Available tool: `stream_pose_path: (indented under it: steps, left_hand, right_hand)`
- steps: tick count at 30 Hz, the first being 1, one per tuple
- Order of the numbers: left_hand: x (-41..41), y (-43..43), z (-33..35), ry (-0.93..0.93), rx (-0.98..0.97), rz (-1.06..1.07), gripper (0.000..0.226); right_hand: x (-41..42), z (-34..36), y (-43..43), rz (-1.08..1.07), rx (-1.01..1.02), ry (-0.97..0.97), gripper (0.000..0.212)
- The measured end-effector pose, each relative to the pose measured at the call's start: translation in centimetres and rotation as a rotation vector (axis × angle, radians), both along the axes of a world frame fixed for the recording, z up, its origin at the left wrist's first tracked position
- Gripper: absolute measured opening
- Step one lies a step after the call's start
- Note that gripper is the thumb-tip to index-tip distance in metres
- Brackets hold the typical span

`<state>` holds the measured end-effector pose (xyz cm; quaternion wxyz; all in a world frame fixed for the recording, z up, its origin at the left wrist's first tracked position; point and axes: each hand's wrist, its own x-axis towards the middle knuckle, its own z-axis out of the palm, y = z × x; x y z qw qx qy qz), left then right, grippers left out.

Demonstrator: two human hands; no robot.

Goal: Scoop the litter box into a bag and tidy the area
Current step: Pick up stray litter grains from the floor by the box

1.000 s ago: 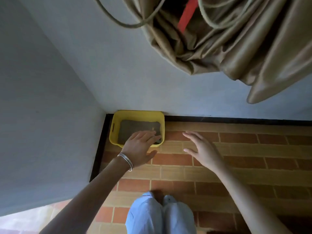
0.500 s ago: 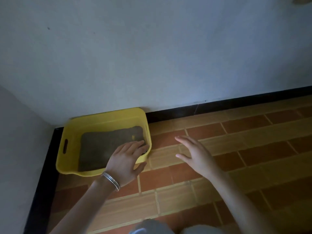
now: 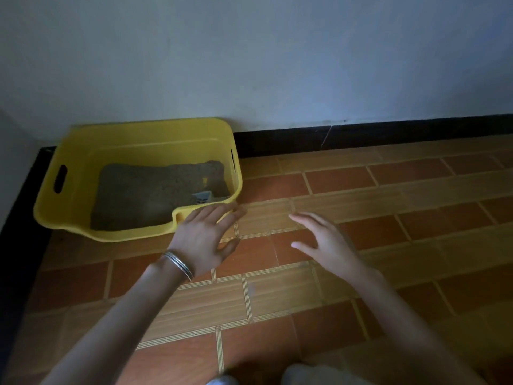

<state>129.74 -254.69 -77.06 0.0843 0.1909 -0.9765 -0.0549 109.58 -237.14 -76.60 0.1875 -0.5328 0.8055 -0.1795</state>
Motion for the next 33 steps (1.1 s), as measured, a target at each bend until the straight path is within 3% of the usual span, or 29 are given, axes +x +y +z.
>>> stream_pose_path:
  steps: [9, 19, 33]
  left_hand:
    - [2.8, -0.7, -1.6, -0.037, 0.026, 0.004, 0.057]
    - [-0.3, 0.6, -6.5, -0.156, 0.183, 0.021, 0.056]
    - [1.0, -0.8, -13.7, 0.051, 0.273, 0.165, 0.054]
  right_hand:
    - [-1.1, -0.3, -0.3, 0.021, 0.081, 0.068, 0.057]
    - [-2.6, -7.5, -1.3, 0.048, 0.013, -0.082, 0.056]
    - [-4.0, -12.1, -7.0, 0.144, 0.063, -0.022, 0.055]
